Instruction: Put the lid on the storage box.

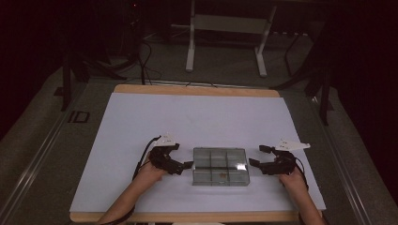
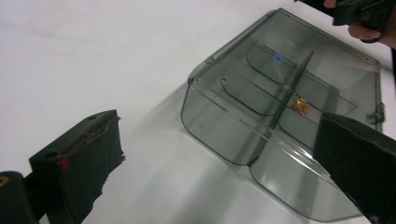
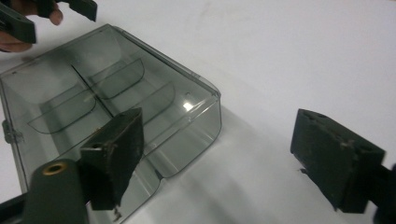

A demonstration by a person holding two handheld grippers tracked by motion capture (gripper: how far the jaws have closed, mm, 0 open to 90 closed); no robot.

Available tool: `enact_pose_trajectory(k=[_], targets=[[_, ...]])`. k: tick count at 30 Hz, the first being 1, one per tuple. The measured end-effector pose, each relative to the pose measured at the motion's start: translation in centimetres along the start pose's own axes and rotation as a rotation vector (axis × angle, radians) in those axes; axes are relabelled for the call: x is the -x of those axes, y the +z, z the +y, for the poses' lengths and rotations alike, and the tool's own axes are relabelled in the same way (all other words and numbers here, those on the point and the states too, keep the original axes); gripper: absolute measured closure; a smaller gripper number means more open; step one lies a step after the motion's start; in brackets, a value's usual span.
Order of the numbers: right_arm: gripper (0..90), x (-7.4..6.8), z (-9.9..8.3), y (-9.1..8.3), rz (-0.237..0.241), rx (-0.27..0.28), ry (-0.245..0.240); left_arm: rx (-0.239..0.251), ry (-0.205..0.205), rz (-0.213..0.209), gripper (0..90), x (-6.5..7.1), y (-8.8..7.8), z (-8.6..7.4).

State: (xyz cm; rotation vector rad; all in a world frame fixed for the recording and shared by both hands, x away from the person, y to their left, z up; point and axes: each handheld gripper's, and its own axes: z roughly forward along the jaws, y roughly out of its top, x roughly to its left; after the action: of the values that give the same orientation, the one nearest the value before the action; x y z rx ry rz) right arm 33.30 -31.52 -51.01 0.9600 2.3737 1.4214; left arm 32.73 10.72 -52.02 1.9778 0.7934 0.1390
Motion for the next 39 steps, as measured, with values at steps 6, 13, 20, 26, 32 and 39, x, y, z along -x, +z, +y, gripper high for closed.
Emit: enact_pose_trajectory(k=[6, 13, 20, 26, 32, 39], targets=[[14.3, 0.2, 0.0, -0.2, 0.000, 0.022, 0.004, 0.041, 0.020, 0.015, 2.0, 0.0, -0.3, 0.0], [14.3, 0.2, 0.0, -0.1, -0.005, 0.013, -0.007, 0.071, 0.017, 0.020, 2.0, 0.1, -0.8, 0.1], [14.2, 0.2, 0.0, -0.2, -0.009, 0.025, -0.015, 0.071, 0.023, 0.024, 2.0, 0.2, -1.0, -0.1], [14.1, 0.4, -0.1, -0.4, -0.032, 0.018, -0.020, 0.077, 0.014, 0.031, 2.0, 0.0, -1.5, -0.3], [14.1, 0.6, -0.7, -0.6, -0.048, 0.010, -0.014, 0.071, 0.008, 0.042, 2.0, -0.2, -1.9, -0.7], [14.2, 0.9, -1.4, -1.4, -0.074, 0.010, -0.010, 0.073, 0.001, 0.054, 2.0, -0.3, -2.4, -1.1]])
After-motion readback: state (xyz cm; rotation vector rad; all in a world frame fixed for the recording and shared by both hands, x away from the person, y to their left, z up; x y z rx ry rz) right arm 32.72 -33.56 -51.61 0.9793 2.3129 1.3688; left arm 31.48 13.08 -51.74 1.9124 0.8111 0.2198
